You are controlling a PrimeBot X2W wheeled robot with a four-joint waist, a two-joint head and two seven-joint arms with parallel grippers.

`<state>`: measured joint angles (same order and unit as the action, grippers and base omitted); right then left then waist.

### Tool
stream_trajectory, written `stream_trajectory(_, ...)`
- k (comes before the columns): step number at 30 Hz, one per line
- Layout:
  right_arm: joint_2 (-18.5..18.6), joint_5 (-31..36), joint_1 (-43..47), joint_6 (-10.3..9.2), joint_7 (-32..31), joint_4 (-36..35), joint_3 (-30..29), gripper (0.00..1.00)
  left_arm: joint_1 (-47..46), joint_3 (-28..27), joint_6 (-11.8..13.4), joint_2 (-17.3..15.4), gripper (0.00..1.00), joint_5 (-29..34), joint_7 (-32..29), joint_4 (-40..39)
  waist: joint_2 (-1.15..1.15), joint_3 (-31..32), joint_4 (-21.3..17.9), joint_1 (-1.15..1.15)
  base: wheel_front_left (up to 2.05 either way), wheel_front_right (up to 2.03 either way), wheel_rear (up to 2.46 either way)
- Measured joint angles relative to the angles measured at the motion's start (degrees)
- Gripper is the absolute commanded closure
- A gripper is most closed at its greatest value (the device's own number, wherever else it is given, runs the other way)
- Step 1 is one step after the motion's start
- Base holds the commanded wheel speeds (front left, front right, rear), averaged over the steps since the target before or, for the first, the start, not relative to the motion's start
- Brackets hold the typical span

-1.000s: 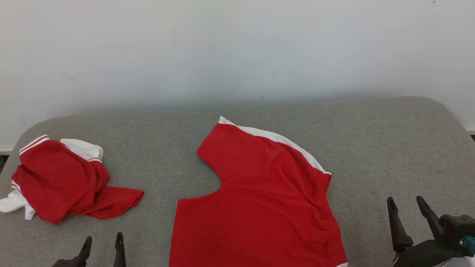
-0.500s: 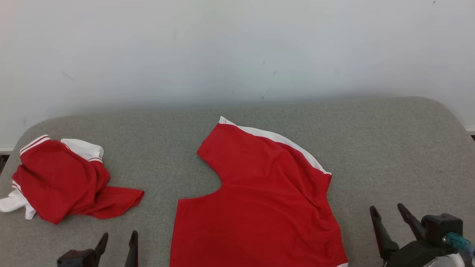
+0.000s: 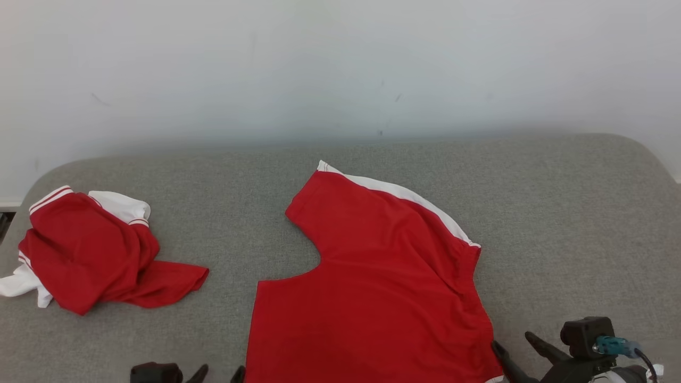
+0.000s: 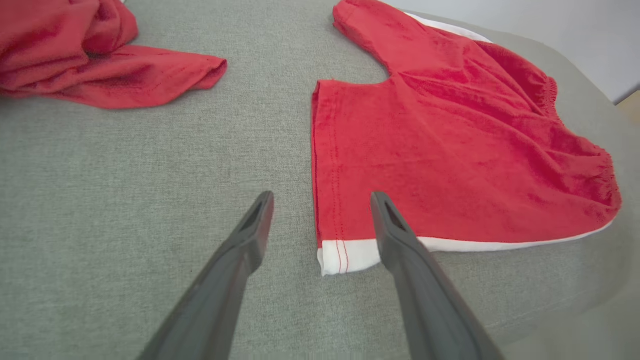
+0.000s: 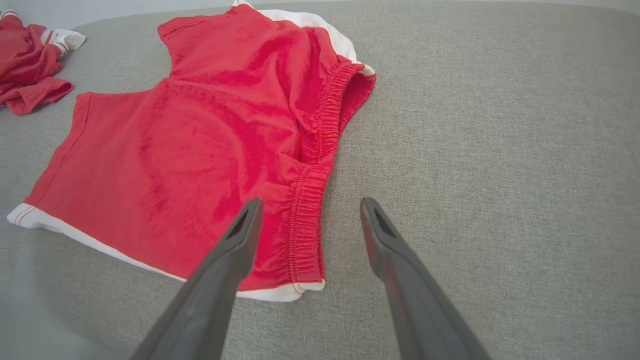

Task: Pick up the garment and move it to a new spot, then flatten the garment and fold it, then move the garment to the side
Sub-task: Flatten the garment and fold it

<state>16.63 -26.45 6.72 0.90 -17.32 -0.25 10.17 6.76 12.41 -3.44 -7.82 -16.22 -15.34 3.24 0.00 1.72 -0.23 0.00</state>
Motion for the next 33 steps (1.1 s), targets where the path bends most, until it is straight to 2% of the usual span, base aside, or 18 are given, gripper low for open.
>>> stream_trajectory(6,0.5,-0.6,0.1,0.63,-5.3,-0.2,1.9,0.0,-0.1,1.6,-0.7,0.4,0.0,-0.6,-3.0,1.1,0.0,-1.2,0.4,0.0,0.0,0.0,0.0)
stream_trajectory(15,1.1,-0.4,0.1,0.16,-10.9,-0.5,3.4,0.0,-1.0,2.1,-1.2,0.4,0.0,-1.9,-5.4,4.5,0.0,-3.7,0.7,0.0,0.0,0.0,0.0)
stream_trajectory(27,1.2,0.9,-2.1,-0.46,-14.0,2.4,5.2,0.0,-6.3,4.8,-1.6,1.8,0.0,-0.9,-6.8,11.1,0.0,-5.4,0.7,0.0,0.0,0.0,0.0)
stream_trajectory(28,0.9,1.0,-2.4,-0.48,-14.0,2.7,5.4,0.24,-6.8,4.8,-1.6,1.9,0.07,-0.8,-6.8,11.5,0.0,-5.5,0.7,0.0,0.0,0.0,0.0)
stream_trajectory(29,0.8,1.1,-2.8,-0.46,-14.0,3.0,5.7,0.57,-7.3,5.0,-1.5,1.8,0.45,0.2,-6.7,12.1,0.0,-5.5,0.7,0.0,0.0,0.0,0.0)
stream_trajectory(30,0.7,1.4,-2.9,-0.38,-13.9,3.3,5.9,1.0,-7.6,5.0,-1.3,1.7,0.82,1.0,-6.3,12.4,0.0,-5.6,0.8,0.0,0.0,0.0,0.0)
stream_trajectory(31,0.5,1.4,-3.0,-0.38,-13.9,3.7,6.0,1.0,-7.8,4.9,-1.1,1.7,1.0,1.0,-6.2,12.7,0.0,-5.6,0.8,0.0,0.0,0.0,0.0)
stream_trajectory(33,0.4,1.4,-3.2,-0.38,-13.9,4.1,6.0,1.0,-7.9,5.1,-1.1,1.8,1.0,1.0,-6.1,13.1,0.0,-5.6,0.8,0.0,0.0,0.0,0.0)
